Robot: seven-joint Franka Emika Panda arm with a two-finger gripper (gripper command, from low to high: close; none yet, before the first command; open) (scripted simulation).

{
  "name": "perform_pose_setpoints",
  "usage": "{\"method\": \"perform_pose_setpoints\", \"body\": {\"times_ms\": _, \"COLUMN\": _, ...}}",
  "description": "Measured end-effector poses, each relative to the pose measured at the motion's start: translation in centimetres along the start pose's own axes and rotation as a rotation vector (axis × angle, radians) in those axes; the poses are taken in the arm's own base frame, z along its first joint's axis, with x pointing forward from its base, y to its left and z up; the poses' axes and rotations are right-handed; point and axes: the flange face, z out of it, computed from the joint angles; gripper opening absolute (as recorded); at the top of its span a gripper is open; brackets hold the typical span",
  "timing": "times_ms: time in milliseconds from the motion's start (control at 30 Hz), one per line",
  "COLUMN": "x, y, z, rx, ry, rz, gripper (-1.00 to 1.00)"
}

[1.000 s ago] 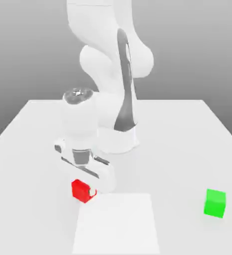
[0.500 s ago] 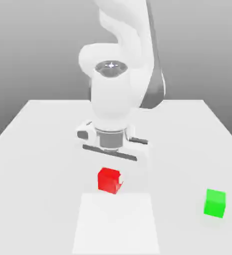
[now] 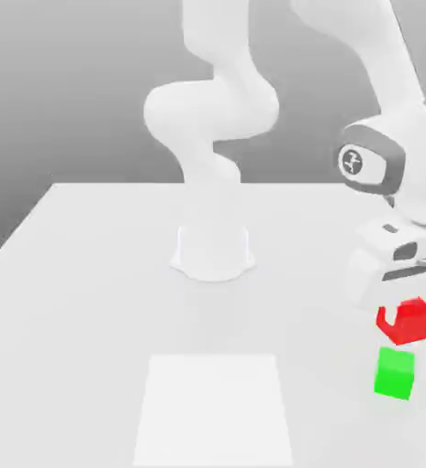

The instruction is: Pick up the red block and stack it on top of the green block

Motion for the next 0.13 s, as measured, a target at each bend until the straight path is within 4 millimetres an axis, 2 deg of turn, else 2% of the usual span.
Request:
{"method": "perform_pose_setpoints", "body": {"times_ms": 33, "x": -0.05, "y": 0.03, "z": 1.16, "rx": 0.000, "ry": 0.000, "rz": -0.001, "gripper": 1.00}}
{"method": "perform_pose_setpoints", "body": {"times_ms": 133, "x": -0.05, "y": 0.03, "z": 1.16, "rx": 0.000, "ry": 0.000, "rz": -0.001, "gripper": 1.00}}
